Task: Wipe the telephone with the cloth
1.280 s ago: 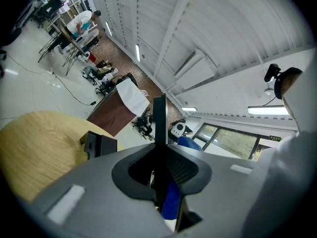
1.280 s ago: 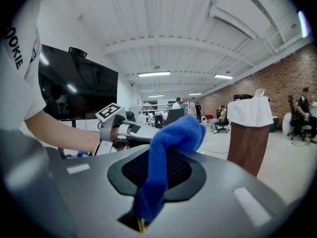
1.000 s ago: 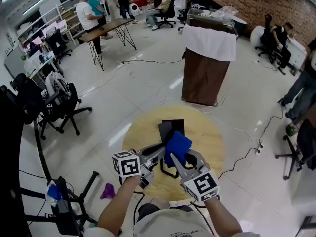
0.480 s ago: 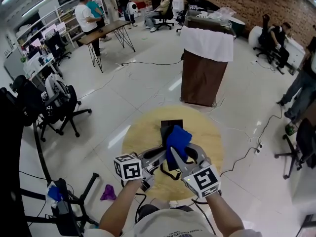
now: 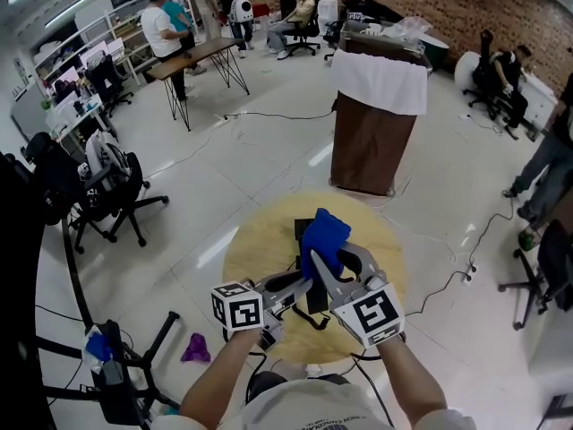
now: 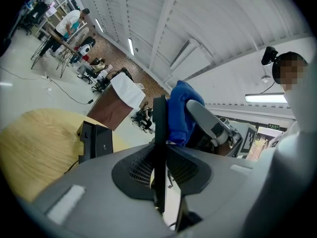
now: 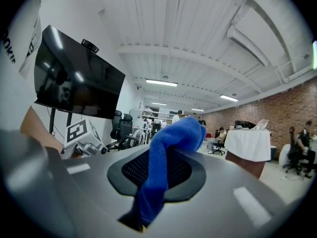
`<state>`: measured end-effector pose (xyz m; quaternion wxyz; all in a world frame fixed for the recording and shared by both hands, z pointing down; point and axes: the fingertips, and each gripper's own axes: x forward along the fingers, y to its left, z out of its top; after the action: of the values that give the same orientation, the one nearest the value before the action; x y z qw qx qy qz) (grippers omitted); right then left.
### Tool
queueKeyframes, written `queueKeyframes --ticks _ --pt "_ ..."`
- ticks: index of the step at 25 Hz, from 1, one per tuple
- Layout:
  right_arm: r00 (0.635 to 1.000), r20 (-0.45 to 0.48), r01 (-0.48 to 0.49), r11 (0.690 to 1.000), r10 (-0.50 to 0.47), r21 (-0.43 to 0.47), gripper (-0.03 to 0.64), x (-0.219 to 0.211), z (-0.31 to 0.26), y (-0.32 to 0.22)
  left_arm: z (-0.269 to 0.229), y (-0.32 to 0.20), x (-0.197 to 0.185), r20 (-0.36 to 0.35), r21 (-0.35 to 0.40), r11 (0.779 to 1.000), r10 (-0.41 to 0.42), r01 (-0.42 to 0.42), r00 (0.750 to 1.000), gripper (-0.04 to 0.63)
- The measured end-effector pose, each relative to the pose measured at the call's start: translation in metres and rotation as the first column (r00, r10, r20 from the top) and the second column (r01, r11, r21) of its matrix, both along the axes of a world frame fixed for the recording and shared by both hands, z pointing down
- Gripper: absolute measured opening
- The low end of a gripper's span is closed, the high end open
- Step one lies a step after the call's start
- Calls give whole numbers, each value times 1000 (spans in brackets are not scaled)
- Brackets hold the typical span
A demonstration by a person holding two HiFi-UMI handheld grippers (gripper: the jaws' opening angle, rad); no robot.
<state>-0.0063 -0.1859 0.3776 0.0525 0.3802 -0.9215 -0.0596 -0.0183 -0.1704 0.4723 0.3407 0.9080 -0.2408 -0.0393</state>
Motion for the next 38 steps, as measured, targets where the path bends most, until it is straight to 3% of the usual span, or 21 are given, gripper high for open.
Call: queueKeyframes --ticks 11,16,26,38 --pt "1000 -2 24 997 -24 74 61 -13 -25 3 2 -4 5 89 40 999 -31 27 996 63" --pt "995 -30 98 994 -96 48 61 -41 -17 28 0 -7 8 139 72 996 -53 43 989 63" --pt "994 -33 104 995 -104 2 61 -56 9 25 4 -3 12 218 114 993 -46 21 975 63" --pt "995 -55 82 996 -80 34 61 -52 -3 4 5 -1 9 223 126 992 -45 17 974 63"
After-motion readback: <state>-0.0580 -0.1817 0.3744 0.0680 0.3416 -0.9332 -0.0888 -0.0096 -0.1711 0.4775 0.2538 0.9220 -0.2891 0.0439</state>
